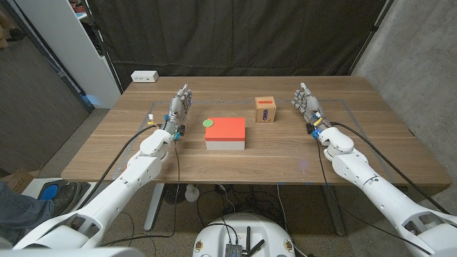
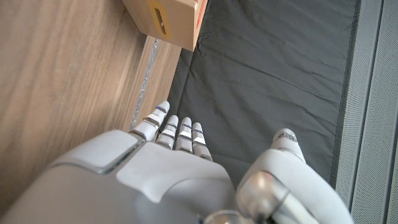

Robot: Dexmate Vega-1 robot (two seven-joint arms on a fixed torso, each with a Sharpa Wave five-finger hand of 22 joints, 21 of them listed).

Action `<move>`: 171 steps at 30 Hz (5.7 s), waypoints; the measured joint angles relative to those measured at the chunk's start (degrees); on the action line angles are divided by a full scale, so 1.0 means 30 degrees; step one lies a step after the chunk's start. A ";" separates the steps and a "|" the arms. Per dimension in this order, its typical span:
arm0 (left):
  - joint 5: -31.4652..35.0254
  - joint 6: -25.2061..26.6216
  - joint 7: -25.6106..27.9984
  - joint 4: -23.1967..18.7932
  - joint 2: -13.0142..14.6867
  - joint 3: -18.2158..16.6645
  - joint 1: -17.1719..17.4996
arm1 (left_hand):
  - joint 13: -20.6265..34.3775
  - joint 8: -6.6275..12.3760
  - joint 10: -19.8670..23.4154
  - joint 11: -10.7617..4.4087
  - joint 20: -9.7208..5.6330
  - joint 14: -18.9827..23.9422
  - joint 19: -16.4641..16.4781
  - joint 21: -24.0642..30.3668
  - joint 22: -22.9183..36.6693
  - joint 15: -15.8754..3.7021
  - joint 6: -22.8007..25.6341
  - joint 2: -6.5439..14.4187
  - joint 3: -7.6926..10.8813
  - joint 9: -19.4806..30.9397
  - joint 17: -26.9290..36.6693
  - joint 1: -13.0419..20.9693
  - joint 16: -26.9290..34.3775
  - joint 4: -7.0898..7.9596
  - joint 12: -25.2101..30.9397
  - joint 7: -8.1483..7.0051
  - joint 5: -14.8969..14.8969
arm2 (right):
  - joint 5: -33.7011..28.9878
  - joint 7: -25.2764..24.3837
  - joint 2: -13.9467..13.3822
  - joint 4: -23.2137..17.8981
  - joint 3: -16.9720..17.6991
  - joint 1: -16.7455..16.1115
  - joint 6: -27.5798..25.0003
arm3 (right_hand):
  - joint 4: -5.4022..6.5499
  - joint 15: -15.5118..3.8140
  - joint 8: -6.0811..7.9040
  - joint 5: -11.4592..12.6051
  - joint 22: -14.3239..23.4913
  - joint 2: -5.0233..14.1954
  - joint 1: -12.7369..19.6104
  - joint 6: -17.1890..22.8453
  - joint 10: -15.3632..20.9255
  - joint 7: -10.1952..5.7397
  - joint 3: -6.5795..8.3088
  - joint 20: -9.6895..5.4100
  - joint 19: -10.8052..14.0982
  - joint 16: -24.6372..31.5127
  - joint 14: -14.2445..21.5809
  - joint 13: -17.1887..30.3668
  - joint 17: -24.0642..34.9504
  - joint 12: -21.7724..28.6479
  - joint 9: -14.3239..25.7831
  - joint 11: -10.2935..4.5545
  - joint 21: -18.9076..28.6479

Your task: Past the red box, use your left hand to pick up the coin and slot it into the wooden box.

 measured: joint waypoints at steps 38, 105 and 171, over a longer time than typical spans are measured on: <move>0.0528 0.4073 0.4682 -0.3428 0.0983 -0.0564 0.1090 | 0.9002 0.0225 2.7747 -0.4508 -0.1653 2.7133 2.0899 1.3378 0.8153 -0.4278 0.8961 0.0111 0.0895 0.0175 0.6494 0.3391 1.4221 -0.0529 1.3322 0.0305 -0.0001 | -0.1036 -0.2575 -0.0407 -0.2541 0.0314 -0.1567 0.0005 | -0.0225 -0.0004 0.0294 -0.0001 -0.0005 0.0252 0.0250 0.0635 0.0657 0.0051 0.0246 0.0034 0.0511 0.0143 0.0557 -0.0318 -0.0322 0.0285 -0.0003 0.0299 0.0165; -0.8202 1.6657 1.0940 -0.9946 0.3571 -0.3569 0.2291 | 1.0541 0.2229 2.9310 -0.4547 -0.3145 2.9692 2.4079 1.8122 1.0373 -0.4298 1.7880 -0.0299 0.2121 0.2188 0.9577 1.4093 2.3351 -0.0823 2.2882 -0.1587 0.0542 | -0.0851 -0.3654 -0.1417 -0.5280 0.1381 -0.3091 -0.0610 | -0.0569 0.0025 0.0293 -0.0001 -0.0010 0.0583 0.0579 0.1091 0.1334 -0.0003 0.0484 0.0066 0.0957 0.0290 0.1064 -0.0495 -0.0763 0.0284 -0.0008 0.0295 0.0164; -2.0997 2.2407 1.4503 -0.8755 0.7837 -0.0824 -0.2441 | 0.7112 0.4588 2.8625 -0.4196 -0.3297 2.9691 2.4323 1.9192 0.7540 -0.4299 1.4259 0.1188 0.0122 0.5922 0.9186 1.5808 2.3381 -0.0394 2.3737 -0.0284 0.0476 | -0.2559 -0.6224 -0.1869 -0.7826 0.1669 -0.4522 -0.2277 | -0.0813 0.0158 0.0293 -0.0001 -0.0011 0.0912 0.0700 0.1673 0.2088 -0.0106 0.0557 0.0272 0.1160 0.0442 0.1395 -0.0442 -0.0961 0.0284 -0.0010 0.0366 0.0163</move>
